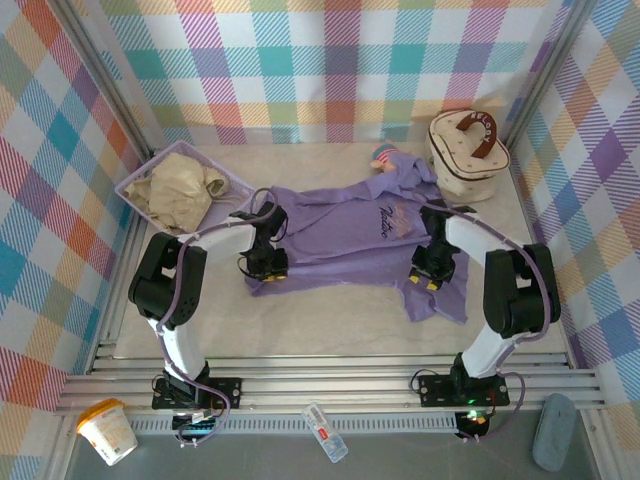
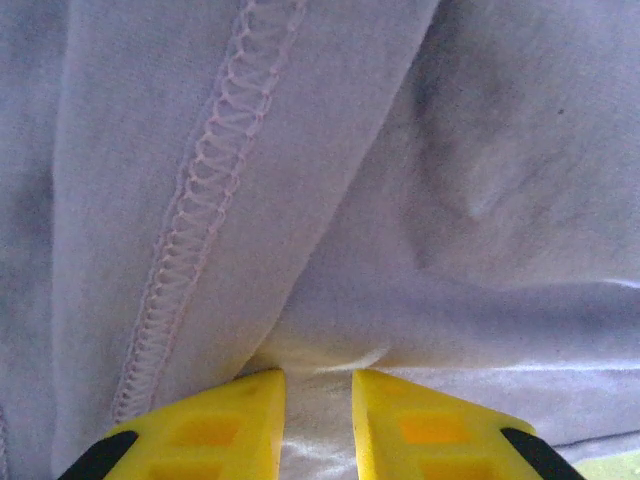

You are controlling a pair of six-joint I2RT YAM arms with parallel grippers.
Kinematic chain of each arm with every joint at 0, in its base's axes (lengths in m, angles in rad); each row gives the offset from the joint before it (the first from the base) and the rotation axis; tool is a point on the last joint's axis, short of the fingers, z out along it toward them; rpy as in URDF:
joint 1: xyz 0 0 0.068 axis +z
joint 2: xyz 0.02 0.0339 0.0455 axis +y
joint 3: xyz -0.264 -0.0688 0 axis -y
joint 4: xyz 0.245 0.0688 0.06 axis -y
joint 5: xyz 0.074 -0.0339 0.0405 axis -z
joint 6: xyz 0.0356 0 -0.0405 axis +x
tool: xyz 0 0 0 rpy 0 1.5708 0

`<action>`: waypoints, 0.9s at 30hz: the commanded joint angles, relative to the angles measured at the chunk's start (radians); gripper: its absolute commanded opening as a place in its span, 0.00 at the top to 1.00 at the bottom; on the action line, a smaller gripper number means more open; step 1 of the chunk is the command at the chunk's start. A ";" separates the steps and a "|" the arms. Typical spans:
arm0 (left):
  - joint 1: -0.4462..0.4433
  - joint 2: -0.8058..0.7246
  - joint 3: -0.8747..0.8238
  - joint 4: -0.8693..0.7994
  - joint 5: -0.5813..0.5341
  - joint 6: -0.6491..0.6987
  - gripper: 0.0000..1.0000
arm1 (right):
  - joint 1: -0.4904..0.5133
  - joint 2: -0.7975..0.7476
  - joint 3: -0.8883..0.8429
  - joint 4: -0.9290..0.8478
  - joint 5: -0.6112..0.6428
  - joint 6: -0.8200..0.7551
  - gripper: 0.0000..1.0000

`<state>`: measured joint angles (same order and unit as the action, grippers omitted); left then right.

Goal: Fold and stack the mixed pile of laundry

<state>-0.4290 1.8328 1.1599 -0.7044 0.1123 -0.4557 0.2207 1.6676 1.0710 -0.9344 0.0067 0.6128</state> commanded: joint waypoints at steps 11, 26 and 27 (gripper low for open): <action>0.016 0.009 0.004 -0.030 -0.024 0.010 0.74 | 0.258 0.066 -0.127 0.043 0.012 0.113 0.76; 0.019 -0.012 0.059 -0.088 0.021 0.040 0.68 | 0.466 -0.030 0.020 -0.116 -0.030 0.182 0.57; 0.019 -0.023 0.074 -0.103 0.024 0.047 0.65 | 0.424 -0.036 0.048 -0.116 -0.019 0.162 0.57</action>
<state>-0.4221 1.8355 1.1908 -0.7414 0.1154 -0.4404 0.7269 1.6840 1.0348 -1.0142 -0.0521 0.8143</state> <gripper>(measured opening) 0.333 0.426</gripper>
